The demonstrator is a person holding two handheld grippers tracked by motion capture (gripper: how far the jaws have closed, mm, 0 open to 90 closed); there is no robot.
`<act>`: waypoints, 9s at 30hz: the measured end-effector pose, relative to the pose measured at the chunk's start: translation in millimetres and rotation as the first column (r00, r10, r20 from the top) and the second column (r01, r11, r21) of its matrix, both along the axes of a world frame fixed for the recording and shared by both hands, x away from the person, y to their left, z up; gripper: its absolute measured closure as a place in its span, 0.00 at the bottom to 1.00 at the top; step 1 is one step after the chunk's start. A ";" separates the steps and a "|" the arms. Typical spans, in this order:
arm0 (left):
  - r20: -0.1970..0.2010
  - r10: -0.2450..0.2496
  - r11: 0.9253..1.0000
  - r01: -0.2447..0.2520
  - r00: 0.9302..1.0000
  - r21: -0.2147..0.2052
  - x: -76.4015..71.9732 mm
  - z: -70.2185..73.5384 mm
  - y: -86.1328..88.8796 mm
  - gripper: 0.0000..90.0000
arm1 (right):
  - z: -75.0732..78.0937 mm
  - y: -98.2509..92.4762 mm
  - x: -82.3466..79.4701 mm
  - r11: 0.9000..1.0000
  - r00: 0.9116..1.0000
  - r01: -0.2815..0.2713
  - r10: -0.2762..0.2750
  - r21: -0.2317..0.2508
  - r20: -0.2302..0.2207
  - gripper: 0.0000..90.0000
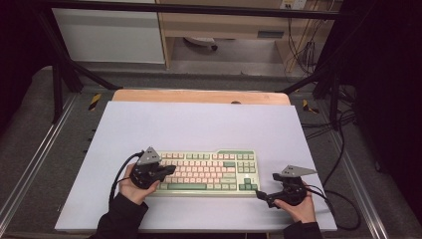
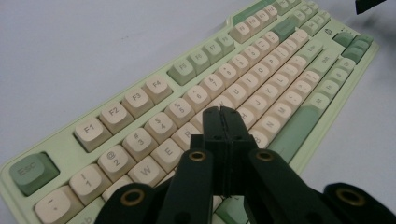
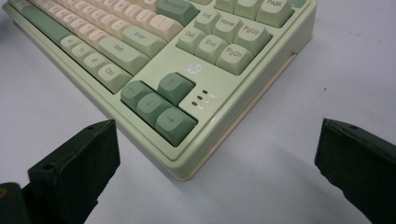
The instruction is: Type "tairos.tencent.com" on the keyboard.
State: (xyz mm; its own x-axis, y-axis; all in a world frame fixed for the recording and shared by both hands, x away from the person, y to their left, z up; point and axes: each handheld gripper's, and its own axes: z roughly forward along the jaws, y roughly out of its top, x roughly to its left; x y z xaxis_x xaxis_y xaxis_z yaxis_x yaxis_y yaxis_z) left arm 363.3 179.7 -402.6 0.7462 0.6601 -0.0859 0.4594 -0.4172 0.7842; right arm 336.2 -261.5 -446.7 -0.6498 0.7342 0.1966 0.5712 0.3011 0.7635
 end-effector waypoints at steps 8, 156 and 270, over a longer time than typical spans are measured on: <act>-0.005 0.004 1.000 -0.004 1.000 0.007 7.3 -3.2 -12.8 1.00 | 0.1 -0.2 0.0 1.000 1.000 -0.002 0.002 0.000 -0.001 0.01; 0.020 0.082 0.996 -0.082 0.996 0.038 -12.5 -20.1 41.6 1.00 | 39.2 89.1 3.1 0.981 0.977 -0.190 0.192 -0.026 0.096 0.72; 0.036 0.071 0.994 -0.074 0.997 0.075 14.5 -14.4 -9.0 0.99 | 33.2 128.7 19.8 0.986 0.986 -0.164 0.165 -0.034 0.008 1.00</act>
